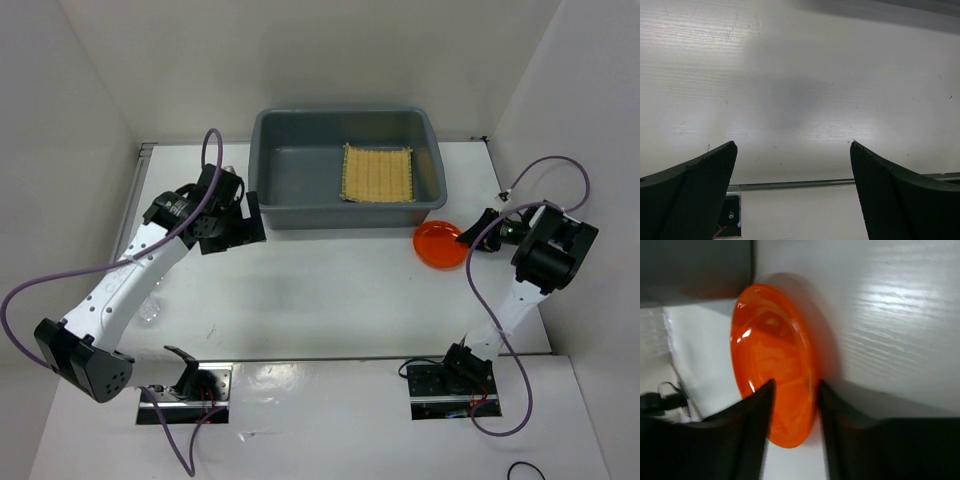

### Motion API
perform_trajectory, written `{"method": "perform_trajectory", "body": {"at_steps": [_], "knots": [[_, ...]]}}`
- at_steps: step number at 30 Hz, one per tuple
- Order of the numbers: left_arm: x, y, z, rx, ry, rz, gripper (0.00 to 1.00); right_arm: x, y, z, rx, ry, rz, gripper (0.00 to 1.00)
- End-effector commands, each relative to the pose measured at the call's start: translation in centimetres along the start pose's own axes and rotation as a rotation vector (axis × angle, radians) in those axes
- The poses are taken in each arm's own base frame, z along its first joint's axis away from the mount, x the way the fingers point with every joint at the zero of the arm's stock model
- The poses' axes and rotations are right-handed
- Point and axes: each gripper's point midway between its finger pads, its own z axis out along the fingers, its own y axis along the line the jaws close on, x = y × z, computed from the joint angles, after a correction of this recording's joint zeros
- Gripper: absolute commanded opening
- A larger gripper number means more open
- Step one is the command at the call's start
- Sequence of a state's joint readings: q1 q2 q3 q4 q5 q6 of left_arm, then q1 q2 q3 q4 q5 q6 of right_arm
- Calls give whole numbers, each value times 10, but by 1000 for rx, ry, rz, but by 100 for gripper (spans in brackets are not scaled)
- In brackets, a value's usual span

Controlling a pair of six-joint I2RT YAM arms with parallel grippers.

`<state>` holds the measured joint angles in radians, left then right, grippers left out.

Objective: Place the mixed dishes into the plastic bin

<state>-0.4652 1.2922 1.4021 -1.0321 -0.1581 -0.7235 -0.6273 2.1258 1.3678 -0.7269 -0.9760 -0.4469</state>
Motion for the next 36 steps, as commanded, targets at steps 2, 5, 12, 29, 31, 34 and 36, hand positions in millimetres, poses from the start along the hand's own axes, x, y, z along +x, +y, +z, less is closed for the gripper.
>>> {"method": "perform_trajectory", "body": {"at_steps": [2,5,12,29,31,34,36], "knots": [[-2,-2,-2,21,-17,-43,100,50,-39,16,65,123,136,34],[-4,-2,-2,30,-21,-41,100,54,-38,16,63,128,154,12],[-9,5,8,7,-8,-38,100,42,-42,-16,211,101,132,0],[-25,12,9,16,-31,-42,100,-33,105,-169,269,-56,-478,0],[-27,15,9,11,-33,-49,100,-43,131,-162,258,-53,-571,0],[-28,17,9,6,-35,-57,100,-73,195,-154,177,-124,-702,0],[-31,16,7,12,-45,-48,100,-104,250,-151,91,-191,-809,0]]}}
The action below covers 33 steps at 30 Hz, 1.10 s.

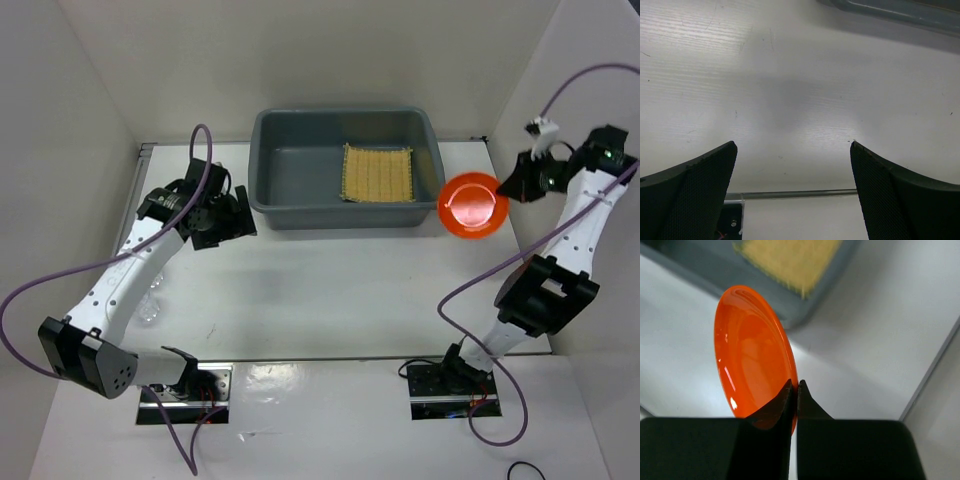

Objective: Place the mixed dishes into the plastic bin

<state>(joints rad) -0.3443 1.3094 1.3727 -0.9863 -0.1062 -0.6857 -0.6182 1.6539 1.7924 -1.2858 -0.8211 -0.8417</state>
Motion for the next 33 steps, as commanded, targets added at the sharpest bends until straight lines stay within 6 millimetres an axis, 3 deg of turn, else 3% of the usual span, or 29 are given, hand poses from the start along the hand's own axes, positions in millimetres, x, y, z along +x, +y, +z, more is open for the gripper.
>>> {"method": "perform_trajectory", "body": {"at_steps": [1,2,3,4,6,7,11,14,15,19,22,26,30,33], "knots": [[-17,-8,-8,33,-45,14,100,-93,55,-8,-127,-187,-108,0],[-17,-8,-8,33,-45,14,100,-104,50,7,-156,-181,-85,0],[-17,-8,-8,33,-45,14,100,-142,66,2,-161,-237,-167,0],[-21,-8,-10,33,-55,6,100,-156,69,6,-177,-248,-115,0],[-23,-5,-9,29,-58,-2,100,-185,55,22,-109,-291,-160,0],[-24,-4,-9,21,-63,-2,100,-191,70,43,-124,-273,-181,0],[-27,3,-12,9,-69,-21,100,-214,89,88,-149,-266,-217,0],[-34,3,-13,10,-82,-30,100,-206,83,143,-152,-206,-182,0],[-34,3,-12,3,-72,-19,100,-196,74,171,-150,-171,-166,0],[-44,7,-9,-17,-81,-37,100,-172,53,237,-82,-86,-158,0],[-47,7,-3,-20,-85,-67,100,-158,50,275,-68,-51,-164,0],[-46,11,9,-45,-58,-83,100,-148,45,308,-61,-45,-176,0],[-46,11,13,-53,-44,-91,100,-119,25,344,-17,-2,-133,0],[-50,13,14,-66,-51,-108,100,-112,10,352,21,6,-118,0]]}}
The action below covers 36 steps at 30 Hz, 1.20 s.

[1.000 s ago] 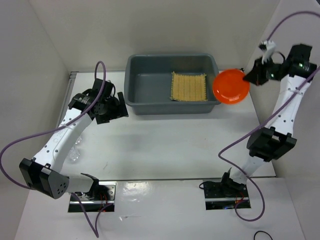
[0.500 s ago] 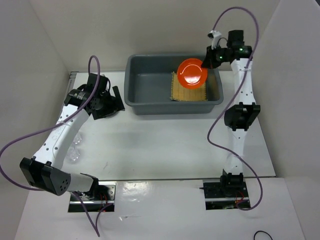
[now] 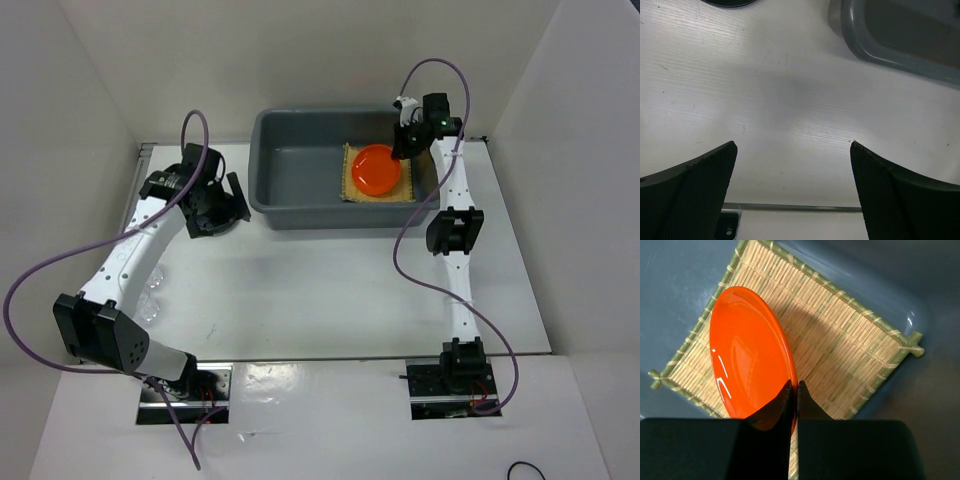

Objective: Place the mixed dishes into the plastic bin

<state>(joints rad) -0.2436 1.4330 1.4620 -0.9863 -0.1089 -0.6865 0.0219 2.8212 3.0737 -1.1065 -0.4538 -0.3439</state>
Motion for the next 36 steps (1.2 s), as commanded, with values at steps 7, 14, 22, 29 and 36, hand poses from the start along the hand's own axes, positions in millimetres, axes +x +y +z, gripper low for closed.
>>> {"method": "perform_trajectory", "body": {"at_steps": [7,14,22,29,36], "knots": [[-13,12,6,-27,-21,-68,100,-28,-28,-13,110,-108,24,46],[-50,34,21,77,-95,-194,100,-69,-26,-83,160,-189,39,98],[-92,91,81,126,-116,-377,100,-118,27,-228,105,-316,-114,98],[-93,101,160,238,73,-370,100,-110,62,-286,95,-295,-177,98],[-96,111,208,217,114,-385,100,-109,76,-315,121,-306,-185,98]]}}
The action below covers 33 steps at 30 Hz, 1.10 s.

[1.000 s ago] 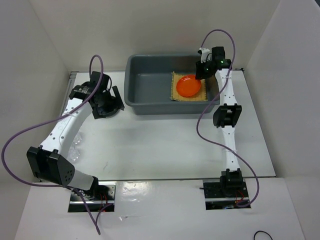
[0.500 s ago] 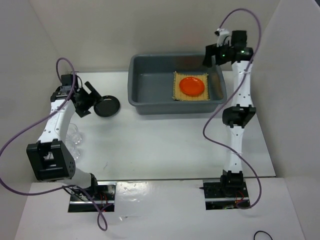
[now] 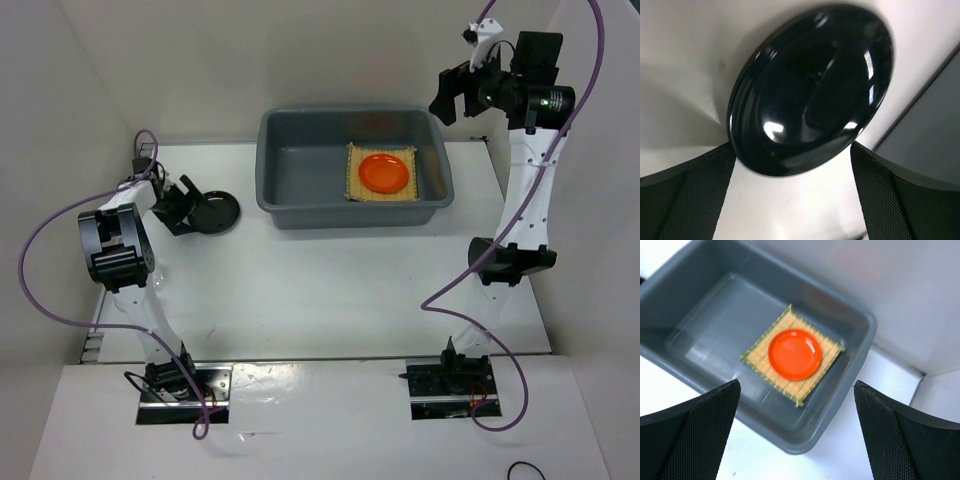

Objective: Place the mixed dishes into the plastic bin

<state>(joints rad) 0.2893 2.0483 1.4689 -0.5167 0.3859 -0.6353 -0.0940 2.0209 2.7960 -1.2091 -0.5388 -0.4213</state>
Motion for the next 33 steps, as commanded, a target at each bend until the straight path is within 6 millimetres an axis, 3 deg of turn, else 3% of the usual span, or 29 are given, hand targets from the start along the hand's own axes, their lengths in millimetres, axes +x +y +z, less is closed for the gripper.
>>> {"method": "perform_trajectory", "body": {"at_steps": [1,7,11,15,16,21,26,29,30,33], "knots": [[-18,-11,7,42,-43,56,100,25,4,5,-22,83,25,98],[-17,1,28,58,-22,44,100,26,-7,0,25,92,23,98],[-11,-4,38,127,-5,47,84,30,-7,0,29,106,29,98],[-8,0,49,137,20,39,49,33,-8,-2,45,120,31,98],[-9,1,49,127,15,26,33,33,-8,-2,45,120,31,98],[-10,8,56,96,17,7,0,38,-9,-1,51,133,36,98],[-12,0,51,97,6,12,0,39,-11,-1,61,137,45,98],[-23,-15,33,119,-43,18,0,37,-7,1,53,136,41,98],[-35,-25,19,140,-83,31,0,37,-7,1,53,136,41,98],[-47,-49,-11,178,-135,26,0,41,-8,2,58,148,45,98]]}}
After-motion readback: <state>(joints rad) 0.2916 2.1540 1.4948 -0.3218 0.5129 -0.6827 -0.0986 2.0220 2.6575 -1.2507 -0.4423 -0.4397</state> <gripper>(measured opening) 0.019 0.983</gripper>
